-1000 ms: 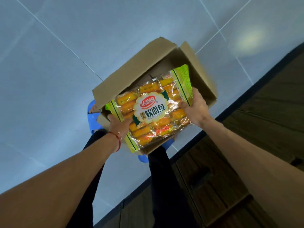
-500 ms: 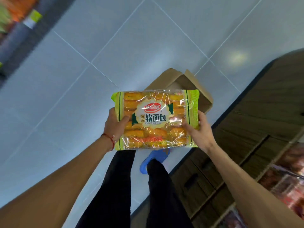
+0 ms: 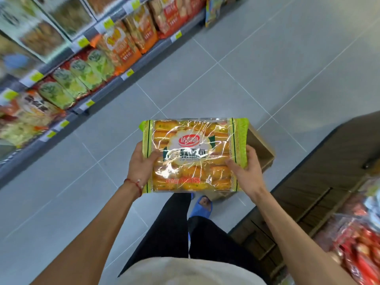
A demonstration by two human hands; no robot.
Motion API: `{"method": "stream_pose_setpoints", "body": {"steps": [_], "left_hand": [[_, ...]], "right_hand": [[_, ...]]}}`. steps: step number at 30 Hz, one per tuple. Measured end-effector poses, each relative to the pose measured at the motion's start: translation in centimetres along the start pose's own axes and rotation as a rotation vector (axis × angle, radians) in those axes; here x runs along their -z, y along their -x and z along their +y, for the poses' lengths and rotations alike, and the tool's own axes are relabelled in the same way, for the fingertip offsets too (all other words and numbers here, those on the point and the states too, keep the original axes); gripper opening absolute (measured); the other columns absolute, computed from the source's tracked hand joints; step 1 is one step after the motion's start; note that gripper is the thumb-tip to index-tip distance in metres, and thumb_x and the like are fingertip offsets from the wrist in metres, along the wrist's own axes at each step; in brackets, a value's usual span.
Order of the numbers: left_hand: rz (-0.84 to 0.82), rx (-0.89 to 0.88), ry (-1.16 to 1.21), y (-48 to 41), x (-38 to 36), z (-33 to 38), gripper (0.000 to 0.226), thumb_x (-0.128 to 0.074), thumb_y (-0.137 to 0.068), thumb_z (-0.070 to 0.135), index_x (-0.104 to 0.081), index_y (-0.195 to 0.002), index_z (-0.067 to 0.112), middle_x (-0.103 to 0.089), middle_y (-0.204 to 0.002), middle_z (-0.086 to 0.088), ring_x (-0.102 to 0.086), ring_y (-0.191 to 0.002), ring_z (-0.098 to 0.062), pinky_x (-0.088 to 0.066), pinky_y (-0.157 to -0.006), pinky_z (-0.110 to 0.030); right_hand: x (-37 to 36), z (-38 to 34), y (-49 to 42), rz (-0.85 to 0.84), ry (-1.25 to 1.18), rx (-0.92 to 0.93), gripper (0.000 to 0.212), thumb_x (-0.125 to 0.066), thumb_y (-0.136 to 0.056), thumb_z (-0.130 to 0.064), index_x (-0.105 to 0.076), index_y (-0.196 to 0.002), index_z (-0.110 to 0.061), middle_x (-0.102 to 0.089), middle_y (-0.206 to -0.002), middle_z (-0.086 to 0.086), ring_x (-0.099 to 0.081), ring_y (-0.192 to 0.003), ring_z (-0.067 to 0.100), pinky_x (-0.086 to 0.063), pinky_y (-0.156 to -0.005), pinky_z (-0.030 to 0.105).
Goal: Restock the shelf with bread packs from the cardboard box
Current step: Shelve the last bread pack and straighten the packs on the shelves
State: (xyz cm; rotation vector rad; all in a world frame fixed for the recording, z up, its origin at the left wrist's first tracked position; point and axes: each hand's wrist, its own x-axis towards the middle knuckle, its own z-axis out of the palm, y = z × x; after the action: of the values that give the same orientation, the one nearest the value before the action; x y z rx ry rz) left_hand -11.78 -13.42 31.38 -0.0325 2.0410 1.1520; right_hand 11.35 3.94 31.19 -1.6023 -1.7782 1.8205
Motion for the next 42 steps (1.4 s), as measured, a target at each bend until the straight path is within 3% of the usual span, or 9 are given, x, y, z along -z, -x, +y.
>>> {"method": "stream_pose_setpoints", "body": {"steps": [8,15,23,28,30,34,38,40,42], "left_hand": [[0.061,-0.111,0.078,5.8,6.2,3.7,0.037,-0.065,-0.095,0.028,-0.053,-0.129,0.035,-0.067,-0.113,0.007,-0.069,-0.097,-0.016,-0.06,-0.076,-0.036],[0.108,-0.163,0.186,4.1,11.5,8.9,0.039,-0.062,-0.096,0.024,-0.053,-0.132,0.035,-0.068,-0.119,0.001,-0.069,-0.104,-0.025,-0.059,-0.086,-0.051],[0.162,-0.344,0.194,-2.0,18.0,17.7,0.045,-0.062,-0.096,0.015,-0.048,-0.137,0.028,-0.064,-0.111,0.011,-0.064,-0.103,-0.011,-0.052,-0.073,-0.02],[0.205,-0.465,0.131,-5.4,21.4,24.6,0.05,-0.064,-0.094,0.017,-0.046,-0.139,0.028,-0.062,-0.123,0.002,-0.06,-0.11,-0.019,-0.054,-0.089,-0.035],[0.234,-0.507,0.11,-6.6,22.3,27.2,0.054,-0.065,-0.094,0.018,-0.044,-0.143,0.026,-0.061,-0.129,-0.002,-0.06,-0.116,-0.022,-0.051,-0.1,-0.047],[0.292,-0.585,0.115,-9.1,23.1,32.2,0.054,-0.065,-0.094,0.017,-0.044,-0.143,0.027,-0.061,-0.131,0.002,-0.06,-0.118,-0.018,-0.05,-0.102,-0.047],[0.345,-0.628,0.11,-12.0,23.0,36.9,0.06,-0.066,-0.093,0.019,-0.038,-0.146,0.025,-0.058,-0.135,0.002,-0.059,-0.118,-0.014,-0.052,-0.1,-0.04],[0.372,-0.636,0.113,-13.7,22.8,39.8,0.069,-0.067,-0.091,0.028,-0.03,-0.15,0.03,-0.054,-0.142,0.005,-0.056,-0.125,-0.016,-0.049,-0.104,-0.047],[0.395,-0.642,0.11,-15.3,22.2,43.0,0.074,-0.067,-0.089,0.036,-0.027,-0.151,0.033,-0.05,-0.145,0.006,-0.053,-0.129,-0.018,-0.047,-0.106,-0.052]], "right_hand": [[-1.6,-6.8,4.4,-0.05,-0.024,0.147,0.067,-0.073,-0.094,-0.027,-0.036,-0.149,-0.037,-0.058,-0.14,-0.009,-0.063,-0.124,0.016,-0.056,-0.101,0.052],[-5.7,-15.1,3.3,-0.111,-0.021,0.245,0.066,-0.074,-0.093,-0.034,-0.038,-0.148,-0.045,-0.064,-0.135,-0.015,-0.067,-0.118,0.011,-0.059,-0.097,0.047],[-12.0,-25.8,-2.2,-0.108,-0.035,0.372,0.053,-0.075,-0.093,-0.03,-0.05,-0.139,-0.043,-0.068,-0.128,-0.015,-0.069,-0.114,0.011,-0.06,-0.095,0.047],[-14.8,-32.7,-4.9,-0.059,-0.091,0.457,0.045,-0.074,-0.094,-0.026,-0.056,-0.134,-0.038,-0.07,-0.123,-0.015,-0.07,-0.108,0.004,-0.062,-0.087,0.03],[-15.5,-35.4,-6.3,-0.044,-0.114,0.482,0.045,-0.075,-0.094,-0.024,-0.058,-0.134,-0.033,-0.072,-0.122,-0.013,-0.071,-0.108,0.006,-0.061,-0.089,0.031],[-16.3,-40.8,-9.8,-0.045,-0.148,0.536,0.05,-0.075,-0.093,-0.021,-0.056,-0.139,-0.029,-0.071,-0.123,-0.013,-0.069,-0.11,0.003,-0.058,-0.097,0.036],[-16.4,-46.1,-14.9,-0.059,-0.084,0.625,0.082,-0.079,-0.085,-0.046,-0.038,-0.155,-0.035,-0.054,-0.15,-0.014,-0.05,-0.139,0.01,-0.043,-0.116,0.049],[-16.3,-49.1,-17.7,-0.067,-0.058,0.641,0.097,-0.079,-0.085,-0.046,-0.022,-0.162,-0.031,-0.034,-0.165,-0.013,-0.031,-0.151,0.01,-0.031,-0.124,0.047],[-15.8,-52.0,-20.4,-0.086,-0.078,0.668,0.094,-0.08,-0.085,-0.045,-0.025,-0.16,-0.032,-0.034,-0.164,-0.014,-0.03,-0.151,0.009,-0.03,-0.124,0.047]]}}
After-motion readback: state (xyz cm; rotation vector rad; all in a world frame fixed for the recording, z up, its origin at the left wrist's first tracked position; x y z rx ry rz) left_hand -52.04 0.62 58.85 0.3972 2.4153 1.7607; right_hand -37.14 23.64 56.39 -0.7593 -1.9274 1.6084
